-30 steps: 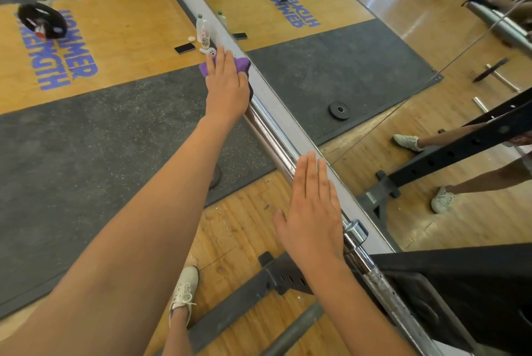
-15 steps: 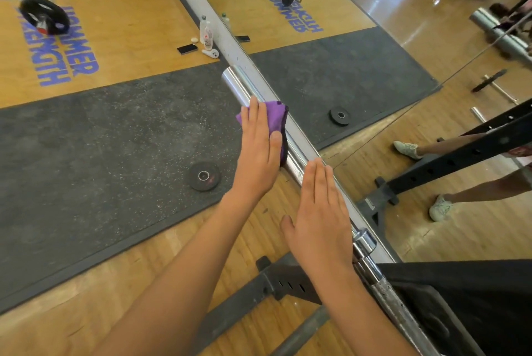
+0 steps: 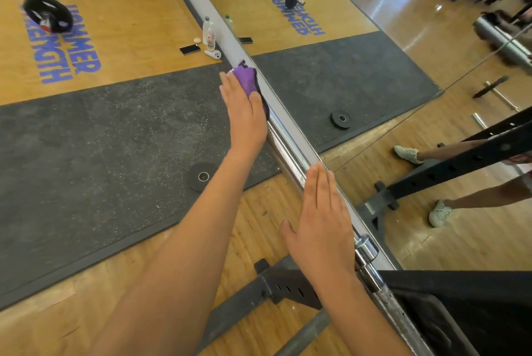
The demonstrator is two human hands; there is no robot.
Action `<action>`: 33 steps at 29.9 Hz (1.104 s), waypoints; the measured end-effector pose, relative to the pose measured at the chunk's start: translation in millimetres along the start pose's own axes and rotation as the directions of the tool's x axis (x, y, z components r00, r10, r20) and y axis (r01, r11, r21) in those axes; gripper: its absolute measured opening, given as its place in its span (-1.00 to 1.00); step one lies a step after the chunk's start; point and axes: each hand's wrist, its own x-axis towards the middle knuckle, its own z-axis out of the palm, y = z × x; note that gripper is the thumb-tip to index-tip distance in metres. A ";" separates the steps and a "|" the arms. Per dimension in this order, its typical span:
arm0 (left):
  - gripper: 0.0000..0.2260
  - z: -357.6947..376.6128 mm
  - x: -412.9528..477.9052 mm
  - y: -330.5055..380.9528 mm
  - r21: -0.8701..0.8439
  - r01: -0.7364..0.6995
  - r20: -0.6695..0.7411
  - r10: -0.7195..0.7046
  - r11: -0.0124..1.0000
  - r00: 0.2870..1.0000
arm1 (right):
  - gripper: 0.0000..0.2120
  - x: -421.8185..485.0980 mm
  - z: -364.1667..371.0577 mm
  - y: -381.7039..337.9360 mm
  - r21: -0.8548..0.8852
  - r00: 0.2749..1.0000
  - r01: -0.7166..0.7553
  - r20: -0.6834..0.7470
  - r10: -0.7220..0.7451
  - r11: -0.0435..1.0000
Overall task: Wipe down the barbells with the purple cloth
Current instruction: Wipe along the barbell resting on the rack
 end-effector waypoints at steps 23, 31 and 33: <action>-0.56 0.8 -70.2 3.1 0.175 -0.175 0.164 0.147 0.969 0.975 | -0.03 3.2 -18.1 7.0 0.201 0.991 0.017 0.127 -0.043 0.979; -0.60 -19.1 -104.2 16.0 0.148 -0.221 0.294 0.171 0.964 0.940 | -0.18 3.4 -46.9 33.6 0.558 0.963 -0.046 0.246 -0.113 0.829; -0.59 -26.2 -121.5 24.5 0.143 -0.254 0.321 0.198 0.957 0.926 | -0.22 -5.4 -57.8 41.8 0.581 0.974 -0.024 0.198 -0.112 0.814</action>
